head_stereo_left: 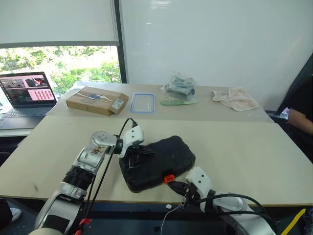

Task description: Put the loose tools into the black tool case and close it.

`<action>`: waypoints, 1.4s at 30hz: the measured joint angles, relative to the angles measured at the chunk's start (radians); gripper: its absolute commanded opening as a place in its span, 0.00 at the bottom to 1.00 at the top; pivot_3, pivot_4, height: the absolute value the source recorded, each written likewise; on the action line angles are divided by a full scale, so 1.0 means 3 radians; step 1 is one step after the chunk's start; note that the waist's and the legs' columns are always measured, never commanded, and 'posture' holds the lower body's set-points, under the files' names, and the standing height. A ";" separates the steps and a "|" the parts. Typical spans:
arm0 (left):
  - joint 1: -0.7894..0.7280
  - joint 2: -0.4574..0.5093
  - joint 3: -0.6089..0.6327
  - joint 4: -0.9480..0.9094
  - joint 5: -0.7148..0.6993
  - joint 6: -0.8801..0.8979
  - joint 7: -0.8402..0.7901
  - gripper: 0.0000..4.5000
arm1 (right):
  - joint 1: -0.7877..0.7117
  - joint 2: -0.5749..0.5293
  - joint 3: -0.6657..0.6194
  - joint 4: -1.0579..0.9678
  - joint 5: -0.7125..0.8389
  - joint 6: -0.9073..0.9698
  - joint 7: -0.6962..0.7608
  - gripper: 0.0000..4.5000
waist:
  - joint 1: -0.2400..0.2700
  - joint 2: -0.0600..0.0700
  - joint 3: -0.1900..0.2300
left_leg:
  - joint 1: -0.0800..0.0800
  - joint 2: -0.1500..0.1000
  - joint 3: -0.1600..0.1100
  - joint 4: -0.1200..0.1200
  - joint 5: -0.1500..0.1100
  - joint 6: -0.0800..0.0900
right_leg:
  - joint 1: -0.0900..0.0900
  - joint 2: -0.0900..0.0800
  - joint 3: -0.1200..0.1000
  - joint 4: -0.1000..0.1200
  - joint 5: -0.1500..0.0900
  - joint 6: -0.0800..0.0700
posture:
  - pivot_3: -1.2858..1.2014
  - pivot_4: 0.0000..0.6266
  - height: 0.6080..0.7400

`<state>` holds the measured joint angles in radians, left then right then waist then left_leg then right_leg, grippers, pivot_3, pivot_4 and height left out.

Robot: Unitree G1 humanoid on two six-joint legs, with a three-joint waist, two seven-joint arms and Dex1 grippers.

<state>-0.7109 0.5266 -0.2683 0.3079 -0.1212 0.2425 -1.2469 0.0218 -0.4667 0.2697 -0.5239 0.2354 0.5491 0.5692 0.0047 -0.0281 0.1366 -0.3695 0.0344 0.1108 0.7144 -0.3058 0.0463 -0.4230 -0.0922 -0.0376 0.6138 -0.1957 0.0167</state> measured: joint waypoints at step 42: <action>0.0018 0.0000 -0.0029 -0.0019 0.0016 0.0070 -0.0011 0.00 | 0.0016 -0.0103 -0.0032 0.0298 -0.0162 -0.0572 0.0285 0.01 | 0.0001 0.0005 -0.0030 | 0.0003 0.0001 0.0000 -0.0010 -0.0003 0.0004 | 0.0001 -0.0004 0.0001 -0.0006 -0.0024 -0.0005 | 0.52 0.24 1.00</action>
<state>-0.7053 0.5267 -0.2771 0.3022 -0.1163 0.2635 -1.2502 0.0267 -0.4975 0.2602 -0.4345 0.1869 0.3775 0.6547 0.0051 -0.0267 0.1275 -0.3686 0.0346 0.1109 0.7115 -0.3068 0.0477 -0.4227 -0.0935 -0.0373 0.6119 -0.2031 0.0152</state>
